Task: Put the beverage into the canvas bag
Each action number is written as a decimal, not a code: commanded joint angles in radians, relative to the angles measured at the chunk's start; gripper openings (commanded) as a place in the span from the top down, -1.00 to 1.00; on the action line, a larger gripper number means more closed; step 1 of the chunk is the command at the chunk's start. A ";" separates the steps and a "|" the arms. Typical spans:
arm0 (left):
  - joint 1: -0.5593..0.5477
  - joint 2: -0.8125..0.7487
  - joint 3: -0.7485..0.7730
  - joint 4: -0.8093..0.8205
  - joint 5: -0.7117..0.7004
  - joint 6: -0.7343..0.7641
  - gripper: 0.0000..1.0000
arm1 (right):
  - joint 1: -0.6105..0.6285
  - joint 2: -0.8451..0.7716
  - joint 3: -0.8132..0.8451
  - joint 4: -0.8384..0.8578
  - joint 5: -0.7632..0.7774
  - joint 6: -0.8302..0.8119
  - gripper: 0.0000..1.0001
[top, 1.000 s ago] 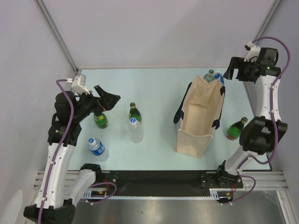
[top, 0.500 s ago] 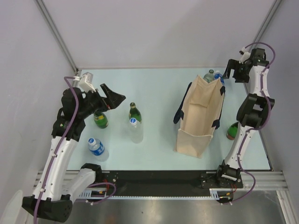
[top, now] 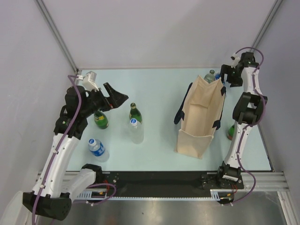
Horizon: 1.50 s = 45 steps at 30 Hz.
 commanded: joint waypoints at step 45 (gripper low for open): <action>-0.230 0.184 0.256 0.160 -0.028 -0.105 -0.99 | -0.076 -0.258 0.000 0.124 -0.347 0.165 0.95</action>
